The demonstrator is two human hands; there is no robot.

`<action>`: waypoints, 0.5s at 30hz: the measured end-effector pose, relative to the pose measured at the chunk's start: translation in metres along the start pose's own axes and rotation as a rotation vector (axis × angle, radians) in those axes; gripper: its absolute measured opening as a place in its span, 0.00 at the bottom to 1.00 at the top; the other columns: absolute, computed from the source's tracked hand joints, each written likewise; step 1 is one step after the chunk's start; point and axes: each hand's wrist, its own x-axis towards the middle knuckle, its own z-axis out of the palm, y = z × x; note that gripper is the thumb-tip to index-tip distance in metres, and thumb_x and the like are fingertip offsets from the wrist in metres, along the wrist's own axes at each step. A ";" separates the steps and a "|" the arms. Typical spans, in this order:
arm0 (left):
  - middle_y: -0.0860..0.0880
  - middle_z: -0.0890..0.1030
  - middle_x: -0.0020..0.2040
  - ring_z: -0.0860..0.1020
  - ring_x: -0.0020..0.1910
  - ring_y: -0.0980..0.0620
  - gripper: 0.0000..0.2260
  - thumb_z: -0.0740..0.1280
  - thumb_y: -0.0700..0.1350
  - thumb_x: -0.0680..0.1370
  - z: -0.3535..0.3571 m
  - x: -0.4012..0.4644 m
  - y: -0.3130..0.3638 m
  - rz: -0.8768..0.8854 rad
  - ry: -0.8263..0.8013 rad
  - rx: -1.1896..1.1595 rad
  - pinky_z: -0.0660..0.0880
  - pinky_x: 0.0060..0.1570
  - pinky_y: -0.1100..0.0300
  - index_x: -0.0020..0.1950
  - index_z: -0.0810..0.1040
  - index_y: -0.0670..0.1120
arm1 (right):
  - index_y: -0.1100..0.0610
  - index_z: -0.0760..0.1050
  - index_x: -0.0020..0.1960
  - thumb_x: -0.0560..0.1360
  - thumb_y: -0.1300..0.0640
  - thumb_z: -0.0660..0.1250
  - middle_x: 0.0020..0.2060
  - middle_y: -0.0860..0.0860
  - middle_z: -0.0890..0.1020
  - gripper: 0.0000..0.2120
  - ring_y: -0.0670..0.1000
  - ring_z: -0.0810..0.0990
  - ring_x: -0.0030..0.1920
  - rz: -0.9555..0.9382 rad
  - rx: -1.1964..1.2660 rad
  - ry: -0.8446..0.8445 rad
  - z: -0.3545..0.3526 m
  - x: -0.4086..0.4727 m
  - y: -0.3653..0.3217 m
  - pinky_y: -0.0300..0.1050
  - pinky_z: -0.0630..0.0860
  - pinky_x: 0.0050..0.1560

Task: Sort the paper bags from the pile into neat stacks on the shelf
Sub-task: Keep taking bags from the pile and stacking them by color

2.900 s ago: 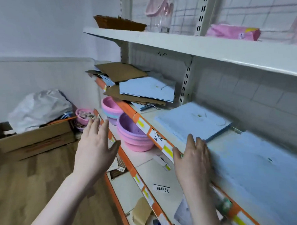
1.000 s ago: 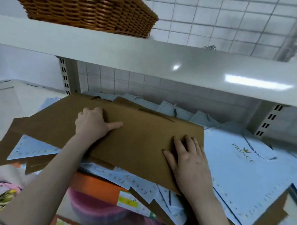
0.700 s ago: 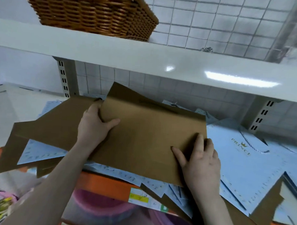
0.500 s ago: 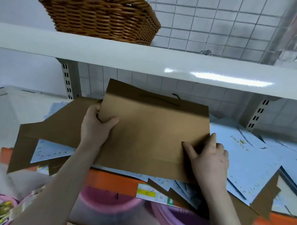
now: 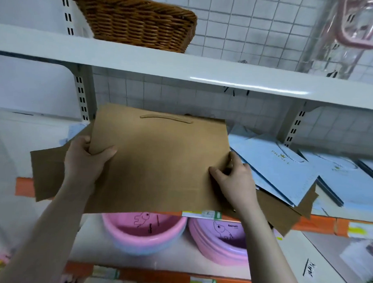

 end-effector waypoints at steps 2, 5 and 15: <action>0.46 0.73 0.53 0.71 0.52 0.46 0.20 0.72 0.42 0.72 -0.014 -0.004 -0.006 -0.021 0.001 0.008 0.67 0.49 0.52 0.60 0.70 0.43 | 0.51 0.59 0.73 0.74 0.46 0.66 0.57 0.57 0.71 0.31 0.60 0.73 0.58 0.003 0.001 -0.023 0.009 -0.012 -0.005 0.47 0.68 0.55; 0.43 0.74 0.61 0.72 0.59 0.41 0.26 0.73 0.44 0.72 -0.030 -0.012 -0.015 -0.048 0.029 0.067 0.70 0.57 0.47 0.67 0.68 0.42 | 0.50 0.58 0.73 0.74 0.45 0.65 0.58 0.56 0.72 0.31 0.59 0.73 0.59 0.010 -0.048 -0.040 0.018 -0.028 -0.008 0.47 0.68 0.54; 0.40 0.74 0.61 0.71 0.59 0.40 0.26 0.70 0.51 0.72 -0.045 -0.043 -0.009 0.055 0.023 0.296 0.70 0.54 0.45 0.67 0.70 0.41 | 0.51 0.56 0.75 0.75 0.41 0.61 0.61 0.56 0.69 0.32 0.60 0.72 0.61 0.037 -0.125 0.050 0.013 -0.070 -0.006 0.49 0.69 0.55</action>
